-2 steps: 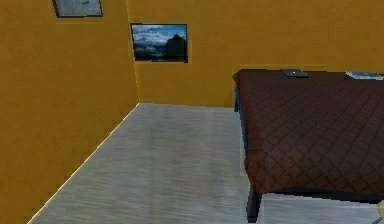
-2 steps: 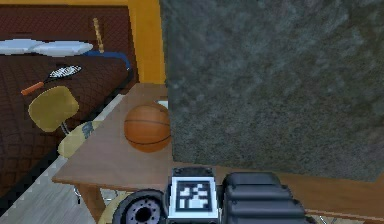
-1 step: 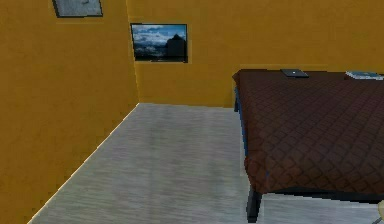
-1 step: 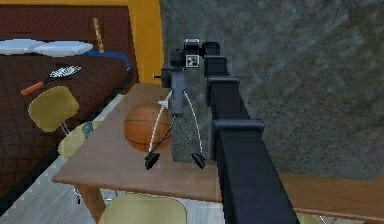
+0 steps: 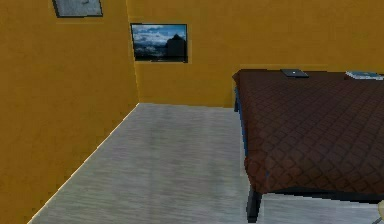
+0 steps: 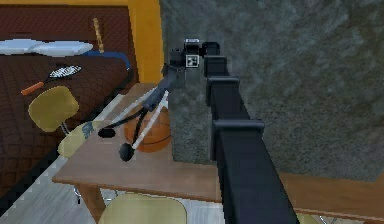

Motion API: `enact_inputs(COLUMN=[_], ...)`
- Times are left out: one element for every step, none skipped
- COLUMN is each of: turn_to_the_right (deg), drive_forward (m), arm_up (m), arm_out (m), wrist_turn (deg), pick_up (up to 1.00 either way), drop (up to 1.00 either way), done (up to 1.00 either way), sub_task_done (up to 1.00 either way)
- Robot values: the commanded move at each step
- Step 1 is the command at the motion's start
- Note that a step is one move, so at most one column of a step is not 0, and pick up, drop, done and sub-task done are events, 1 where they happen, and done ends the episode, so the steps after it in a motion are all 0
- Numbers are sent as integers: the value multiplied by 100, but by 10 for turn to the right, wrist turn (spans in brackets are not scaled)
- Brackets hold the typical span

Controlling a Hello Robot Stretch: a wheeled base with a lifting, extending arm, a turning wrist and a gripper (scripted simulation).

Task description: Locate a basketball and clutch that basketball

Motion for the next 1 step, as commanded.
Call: enact_inputs(turn_to_the_right=[0], drive_forward=[0], arm_up=[0], arm_out=[0], wrist_turn=[450], pick_up=[0], drop=[0], done=[0], sub_task_done=[0])
